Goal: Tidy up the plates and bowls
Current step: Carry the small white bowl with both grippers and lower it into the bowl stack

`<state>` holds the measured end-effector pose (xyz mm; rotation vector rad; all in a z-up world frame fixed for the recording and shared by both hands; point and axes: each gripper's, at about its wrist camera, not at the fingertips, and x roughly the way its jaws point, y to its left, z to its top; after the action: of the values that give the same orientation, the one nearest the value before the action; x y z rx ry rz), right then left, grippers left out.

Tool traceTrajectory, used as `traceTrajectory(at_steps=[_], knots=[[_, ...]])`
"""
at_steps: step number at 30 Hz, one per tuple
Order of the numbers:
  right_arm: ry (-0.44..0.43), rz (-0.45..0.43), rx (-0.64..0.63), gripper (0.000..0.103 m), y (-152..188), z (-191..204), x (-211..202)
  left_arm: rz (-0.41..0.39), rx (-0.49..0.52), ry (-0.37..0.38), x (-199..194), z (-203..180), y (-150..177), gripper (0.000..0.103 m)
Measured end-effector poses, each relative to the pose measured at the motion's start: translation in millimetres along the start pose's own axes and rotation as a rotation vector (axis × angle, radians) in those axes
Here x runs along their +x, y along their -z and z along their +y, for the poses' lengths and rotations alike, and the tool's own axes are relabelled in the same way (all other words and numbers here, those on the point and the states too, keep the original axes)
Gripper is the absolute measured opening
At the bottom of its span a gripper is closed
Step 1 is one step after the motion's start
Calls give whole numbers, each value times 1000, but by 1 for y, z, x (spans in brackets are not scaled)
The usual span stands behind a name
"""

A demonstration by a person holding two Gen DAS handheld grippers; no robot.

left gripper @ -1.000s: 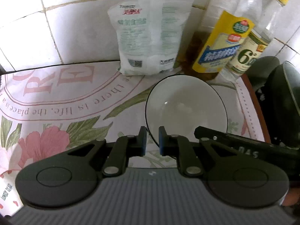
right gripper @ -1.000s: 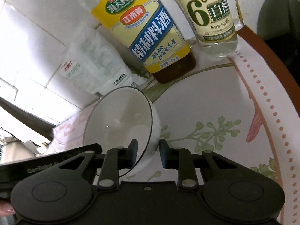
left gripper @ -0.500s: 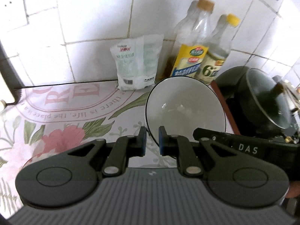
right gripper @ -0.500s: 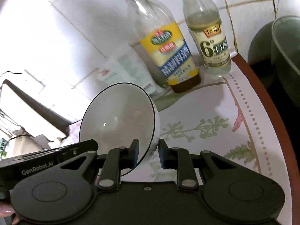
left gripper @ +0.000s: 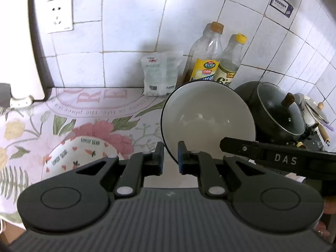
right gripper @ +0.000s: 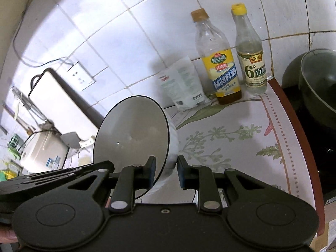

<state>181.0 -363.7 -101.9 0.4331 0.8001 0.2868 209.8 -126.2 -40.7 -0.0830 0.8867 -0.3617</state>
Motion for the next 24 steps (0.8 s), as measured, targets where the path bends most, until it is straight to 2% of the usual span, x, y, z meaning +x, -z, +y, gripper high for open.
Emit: traceTrajectory(at_steps=[5, 18, 22, 24], knots=[[7, 9, -37, 27, 12, 10, -3, 5, -59, 12, -3, 12, 19, 12], [68, 43, -121, 27, 40, 8, 32, 75, -204, 44, 40, 41, 64, 12], [112, 32, -195, 27, 48, 13, 43, 107, -250, 56, 56, 48, 75, 12], [161, 22, -252, 26, 53, 18, 50, 119, -262, 71, 65, 49, 79, 12]])
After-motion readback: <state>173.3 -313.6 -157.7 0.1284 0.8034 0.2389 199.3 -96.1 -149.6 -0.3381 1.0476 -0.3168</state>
